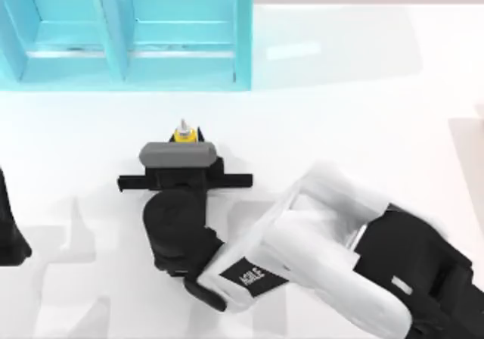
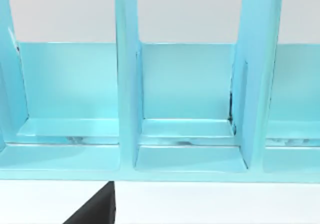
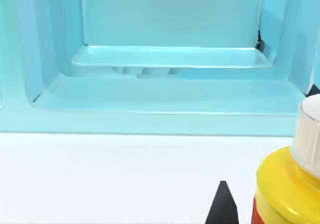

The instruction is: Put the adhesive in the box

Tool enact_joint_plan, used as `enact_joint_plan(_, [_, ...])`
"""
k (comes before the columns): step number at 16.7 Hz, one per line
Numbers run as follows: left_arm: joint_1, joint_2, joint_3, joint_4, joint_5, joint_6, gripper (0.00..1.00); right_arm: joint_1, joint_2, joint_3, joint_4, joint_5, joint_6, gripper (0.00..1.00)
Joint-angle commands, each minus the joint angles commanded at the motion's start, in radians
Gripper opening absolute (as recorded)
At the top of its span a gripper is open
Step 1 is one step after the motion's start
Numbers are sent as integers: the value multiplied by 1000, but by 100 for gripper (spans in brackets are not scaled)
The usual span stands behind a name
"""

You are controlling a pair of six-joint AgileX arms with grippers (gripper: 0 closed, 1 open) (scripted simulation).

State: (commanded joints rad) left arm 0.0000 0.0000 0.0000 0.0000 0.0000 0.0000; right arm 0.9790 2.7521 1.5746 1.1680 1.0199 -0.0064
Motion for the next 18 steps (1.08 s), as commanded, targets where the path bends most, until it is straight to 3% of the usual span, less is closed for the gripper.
enact_joint_plan(6, [0,0,0,0,0,0,100,1,-18,-9,-13,-2,3,0])
enact_joint_plan(18, [0,0,0,0,0,0,100,4,-290,-83,-213,-1,8,0])
